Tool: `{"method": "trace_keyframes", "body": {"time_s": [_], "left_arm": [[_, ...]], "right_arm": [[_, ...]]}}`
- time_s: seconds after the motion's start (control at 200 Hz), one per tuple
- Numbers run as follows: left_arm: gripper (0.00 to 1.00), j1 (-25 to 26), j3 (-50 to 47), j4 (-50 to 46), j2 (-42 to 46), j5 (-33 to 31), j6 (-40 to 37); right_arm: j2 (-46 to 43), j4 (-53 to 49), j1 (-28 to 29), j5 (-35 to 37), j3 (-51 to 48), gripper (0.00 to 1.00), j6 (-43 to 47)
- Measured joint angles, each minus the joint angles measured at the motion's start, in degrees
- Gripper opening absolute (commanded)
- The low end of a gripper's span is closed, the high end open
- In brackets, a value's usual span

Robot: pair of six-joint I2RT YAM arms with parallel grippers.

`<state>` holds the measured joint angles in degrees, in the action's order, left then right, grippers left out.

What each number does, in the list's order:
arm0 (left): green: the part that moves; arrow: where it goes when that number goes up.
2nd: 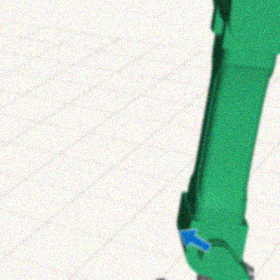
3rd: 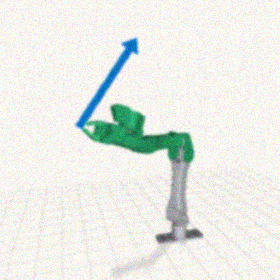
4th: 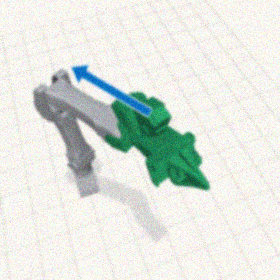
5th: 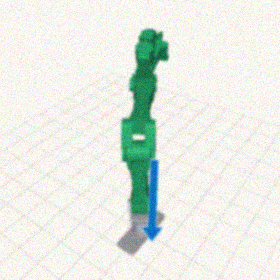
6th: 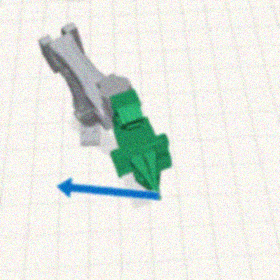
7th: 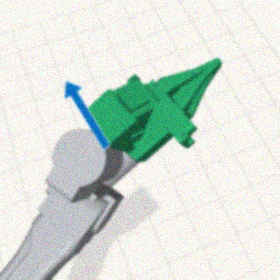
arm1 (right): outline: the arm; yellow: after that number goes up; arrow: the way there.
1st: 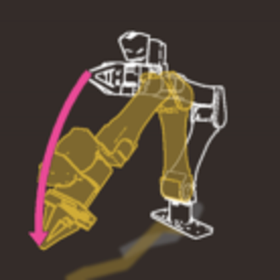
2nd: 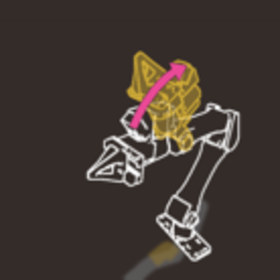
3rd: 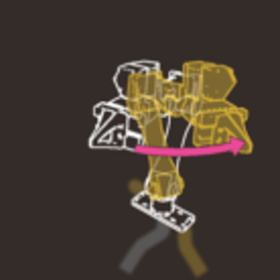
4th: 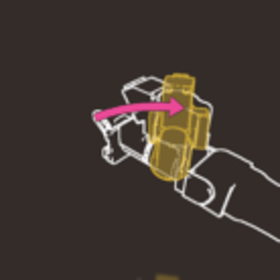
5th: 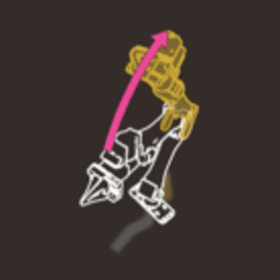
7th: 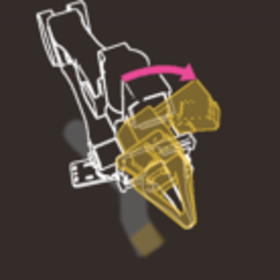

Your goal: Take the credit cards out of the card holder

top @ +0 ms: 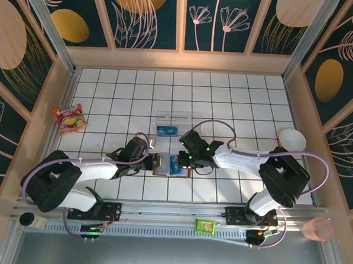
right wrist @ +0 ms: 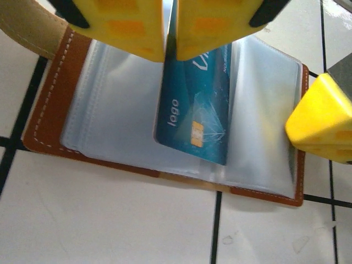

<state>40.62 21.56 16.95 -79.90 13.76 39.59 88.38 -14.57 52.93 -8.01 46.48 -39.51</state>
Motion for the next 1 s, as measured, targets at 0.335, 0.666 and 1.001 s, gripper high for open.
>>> {"method": "trace_keyframes", "body": {"time_s": [0.335,0.666,1.001], "left_arm": [[0.0,0.0,0.0,0.87,-0.52,0.83,0.0],[0.0,0.0,0.0,0.85,-0.52,0.85,0.0],[0.45,-0.59,0.0,-5.14,7.17,-0.94,0.07]], "right_arm": [[0.04,6.47,-0.39,-2.95,-2.14,0.15,-0.13],[-6.56,4.42,-0.44,-0.02,-2.4,0.0,3.21],[-17.4,0.98,-0.59,3.98,3.5,0.0,22.32]]}}
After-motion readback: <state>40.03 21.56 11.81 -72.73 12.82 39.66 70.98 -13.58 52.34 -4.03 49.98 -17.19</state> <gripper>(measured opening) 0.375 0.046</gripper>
